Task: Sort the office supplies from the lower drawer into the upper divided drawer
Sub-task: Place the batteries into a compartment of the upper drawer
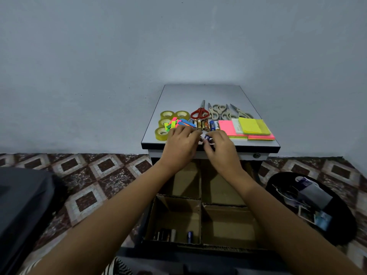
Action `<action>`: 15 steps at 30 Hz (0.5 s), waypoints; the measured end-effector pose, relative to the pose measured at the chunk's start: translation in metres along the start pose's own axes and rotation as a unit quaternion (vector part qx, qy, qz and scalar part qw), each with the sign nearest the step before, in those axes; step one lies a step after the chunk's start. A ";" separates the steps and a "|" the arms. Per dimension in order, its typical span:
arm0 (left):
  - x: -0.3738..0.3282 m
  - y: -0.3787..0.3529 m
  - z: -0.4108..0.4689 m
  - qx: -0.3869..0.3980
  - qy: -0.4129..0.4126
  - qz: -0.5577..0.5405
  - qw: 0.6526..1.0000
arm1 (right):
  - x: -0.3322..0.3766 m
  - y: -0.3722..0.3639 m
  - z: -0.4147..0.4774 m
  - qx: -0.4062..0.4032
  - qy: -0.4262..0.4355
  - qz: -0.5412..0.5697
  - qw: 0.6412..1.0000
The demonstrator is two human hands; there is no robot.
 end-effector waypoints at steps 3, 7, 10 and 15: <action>0.016 0.009 -0.008 0.071 0.169 -0.245 0.952 | 0.004 0.012 -0.011 -0.014 -0.043 0.086 0.995; 0.018 0.008 -0.048 0.216 0.240 -0.351 0.879 | -0.001 0.000 -0.046 0.066 -0.138 0.174 0.973; 0.011 -0.006 -0.087 0.342 0.227 -0.354 0.840 | -0.007 -0.023 -0.080 0.141 -0.185 0.197 0.952; -0.010 -0.037 -0.138 0.511 0.142 -0.275 0.802 | -0.012 -0.056 -0.123 0.218 -0.228 0.166 0.934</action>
Point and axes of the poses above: each hand's wrist, its own z-axis towards the middle knuckle, its own y-axis out of the back of the hand, x = y × z, the point moved 8 cm from there along z, towards the middle knuckle, and after that the axes turned 4 degrees about z, right-handed, at the moved point
